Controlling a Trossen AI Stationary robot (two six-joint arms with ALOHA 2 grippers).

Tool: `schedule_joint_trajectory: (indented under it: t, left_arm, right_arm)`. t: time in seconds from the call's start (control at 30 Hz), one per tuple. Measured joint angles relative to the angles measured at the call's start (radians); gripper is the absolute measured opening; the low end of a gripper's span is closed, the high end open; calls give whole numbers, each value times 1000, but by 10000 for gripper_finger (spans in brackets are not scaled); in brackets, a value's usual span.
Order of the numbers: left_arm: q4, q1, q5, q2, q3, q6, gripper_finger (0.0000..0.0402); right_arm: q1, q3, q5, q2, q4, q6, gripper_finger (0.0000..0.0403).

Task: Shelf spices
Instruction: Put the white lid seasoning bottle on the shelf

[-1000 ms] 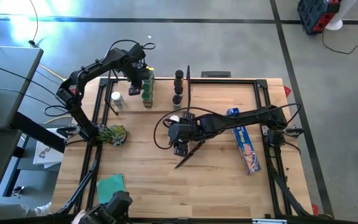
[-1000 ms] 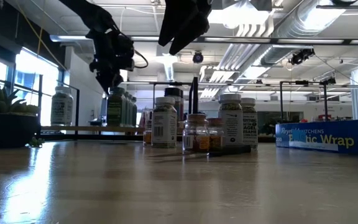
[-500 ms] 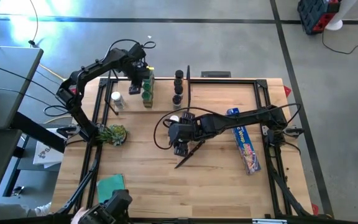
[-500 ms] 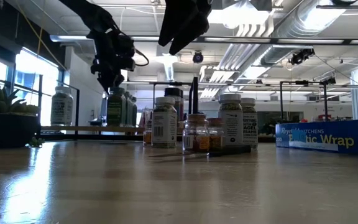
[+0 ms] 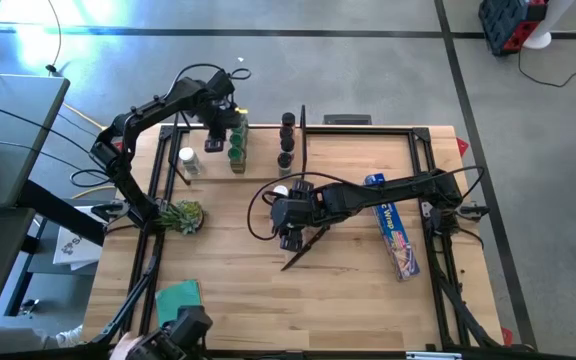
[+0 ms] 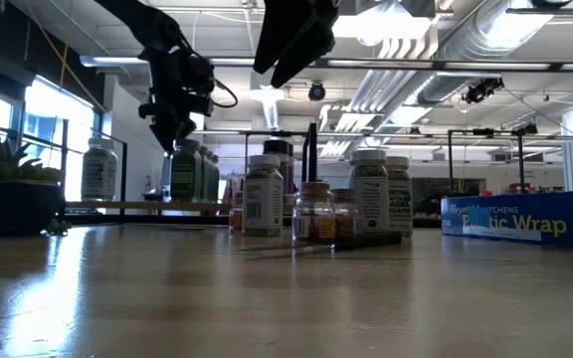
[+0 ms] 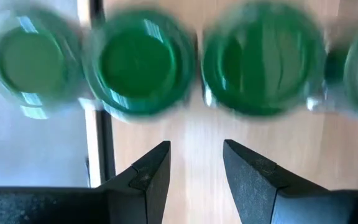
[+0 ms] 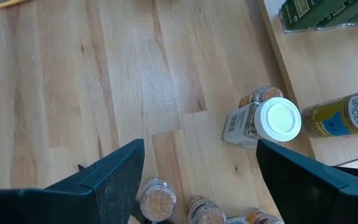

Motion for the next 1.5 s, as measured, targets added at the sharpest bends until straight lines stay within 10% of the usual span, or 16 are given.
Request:
schedule_joint_trajectory:
  t: [0.53, 0.83, 1.2, 1.5]
  left_arm:
    - [-147, -72, -103, -34, -99, -143, 145]
    - [-190, -159, -104, -363, -150, -282, 145]
    - [-91, -369, 378, -767, -150, -651, 145]
    - [490, -670, 399, -1056, -400, -923, 145]
  right_arm:
    - [12, 0, -11, 0, -2, 28, 304]
    - [50, 0, -4, -10, 7, 21, 304]
    - [107, 0, 168, -11, 208, 37, 304]
    - [106, 89, 172, -12, 235, 55, 304]
